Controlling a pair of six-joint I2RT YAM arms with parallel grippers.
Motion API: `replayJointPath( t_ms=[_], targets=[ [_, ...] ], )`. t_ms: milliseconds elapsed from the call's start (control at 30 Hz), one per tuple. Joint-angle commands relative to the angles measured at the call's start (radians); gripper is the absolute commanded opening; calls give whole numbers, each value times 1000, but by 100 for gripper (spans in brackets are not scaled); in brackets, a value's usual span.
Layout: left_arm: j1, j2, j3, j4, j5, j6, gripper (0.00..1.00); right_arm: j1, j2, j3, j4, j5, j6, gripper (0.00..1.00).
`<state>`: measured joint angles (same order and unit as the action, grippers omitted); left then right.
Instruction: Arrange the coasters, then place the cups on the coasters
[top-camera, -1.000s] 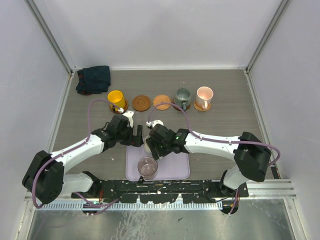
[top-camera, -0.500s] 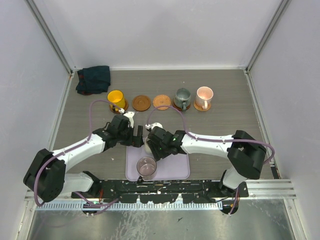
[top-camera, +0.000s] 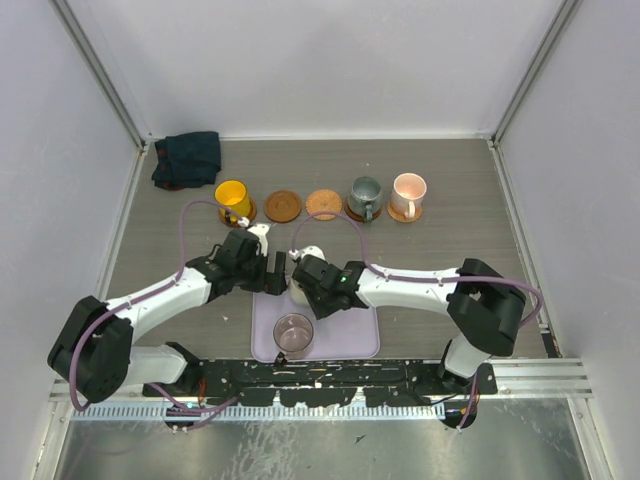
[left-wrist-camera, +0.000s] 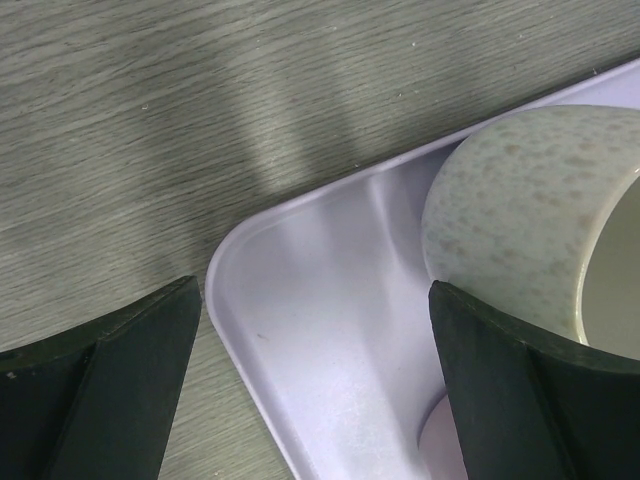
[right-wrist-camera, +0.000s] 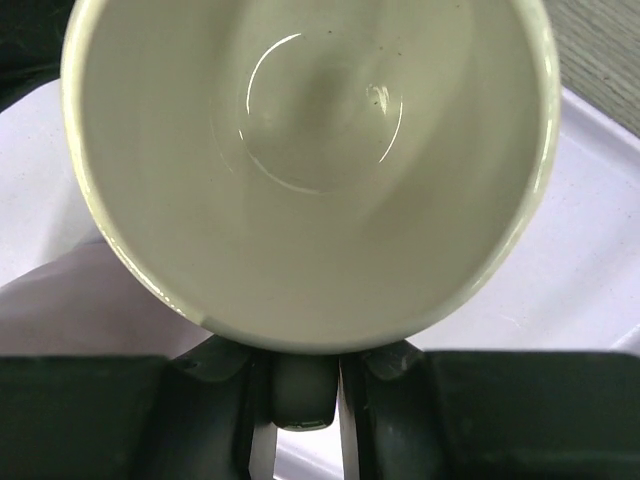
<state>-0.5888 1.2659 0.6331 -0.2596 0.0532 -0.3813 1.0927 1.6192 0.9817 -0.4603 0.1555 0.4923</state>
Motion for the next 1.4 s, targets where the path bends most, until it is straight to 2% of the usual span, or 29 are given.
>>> replayJointPath(
  t_ms=[0,167,367,533,667,900,1367],
  targets=[
    [-6,-4,33,48,28,-7,98,15,5,50,-11,43,-3,1],
    [-6,-38,27,55,23,-2,98,27,-53,62,-32,174,10,1],
    [-6,-171,-17,106,-28,-4,98,27,-111,80,-44,307,16,1],
    [-6,-277,-43,103,-93,2,98,28,-110,115,-45,397,7,1],
    [-6,-292,-48,90,-114,4,98,24,-101,140,-8,450,-14,1],
    [-7,-258,-49,80,-103,0,98,10,-86,137,10,400,-8,1],
    [-6,-236,-50,96,-95,-7,98,12,-129,-25,-26,243,98,1]
  ],
)
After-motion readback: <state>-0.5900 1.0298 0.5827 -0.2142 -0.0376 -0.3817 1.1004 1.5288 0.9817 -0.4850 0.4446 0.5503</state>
